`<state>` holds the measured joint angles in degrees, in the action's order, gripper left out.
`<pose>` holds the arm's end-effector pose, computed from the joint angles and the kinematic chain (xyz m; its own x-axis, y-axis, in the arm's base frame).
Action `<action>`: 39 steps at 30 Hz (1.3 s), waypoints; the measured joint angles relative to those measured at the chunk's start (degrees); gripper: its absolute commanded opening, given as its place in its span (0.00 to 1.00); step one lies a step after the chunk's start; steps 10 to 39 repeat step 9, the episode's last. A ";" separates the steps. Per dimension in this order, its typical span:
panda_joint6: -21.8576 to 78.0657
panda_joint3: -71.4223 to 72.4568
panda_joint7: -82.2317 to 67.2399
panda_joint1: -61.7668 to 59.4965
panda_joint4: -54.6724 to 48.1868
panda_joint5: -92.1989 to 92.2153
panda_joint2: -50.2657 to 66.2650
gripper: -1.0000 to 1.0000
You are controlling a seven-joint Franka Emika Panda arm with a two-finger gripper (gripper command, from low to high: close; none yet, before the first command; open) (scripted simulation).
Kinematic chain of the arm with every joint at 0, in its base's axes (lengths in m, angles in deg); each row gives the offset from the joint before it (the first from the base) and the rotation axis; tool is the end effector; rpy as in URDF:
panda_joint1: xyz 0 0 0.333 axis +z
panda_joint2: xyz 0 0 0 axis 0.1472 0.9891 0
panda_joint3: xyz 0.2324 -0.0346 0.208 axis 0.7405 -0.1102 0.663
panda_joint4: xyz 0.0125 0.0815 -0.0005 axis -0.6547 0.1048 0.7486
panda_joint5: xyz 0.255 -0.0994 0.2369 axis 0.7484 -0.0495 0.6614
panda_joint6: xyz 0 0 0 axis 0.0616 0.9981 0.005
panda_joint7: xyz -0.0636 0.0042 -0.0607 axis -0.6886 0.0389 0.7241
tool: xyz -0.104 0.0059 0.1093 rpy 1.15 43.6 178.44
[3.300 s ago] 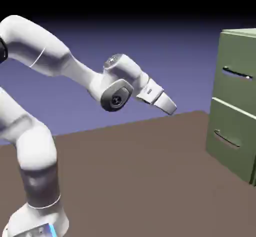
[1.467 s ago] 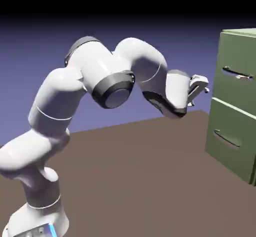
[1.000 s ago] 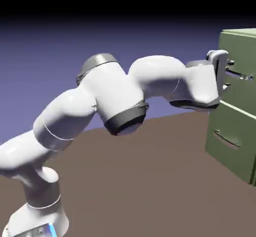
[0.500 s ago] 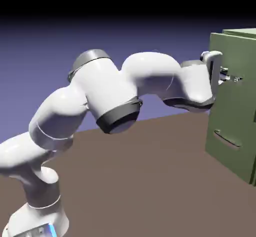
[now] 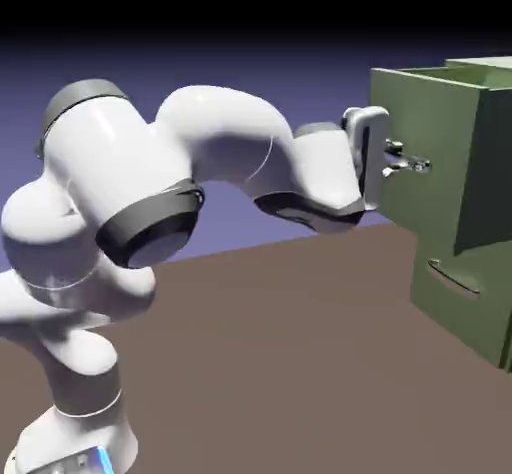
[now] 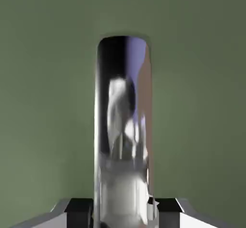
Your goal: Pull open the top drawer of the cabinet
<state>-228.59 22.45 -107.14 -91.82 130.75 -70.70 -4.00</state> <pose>0.5118 0.0276 0.4835 0.0019 -0.7072 -0.7071 0.0004 0.7071 -0.7072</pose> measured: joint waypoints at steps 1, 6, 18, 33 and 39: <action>0.36 1.81 -0.48 -2.08 1.91 0.42 0.91 0.00; 1.73 10.69 -3.57 -12.47 11.93 3.35 6.81 0.00; 1.71 10.70 -3.67 -12.49 11.96 3.50 6.83 1.00; 1.71 10.70 -3.67 -12.49 11.96 3.50 6.83 1.00; 1.71 10.70 -3.67 -12.49 11.96 3.50 6.83 1.00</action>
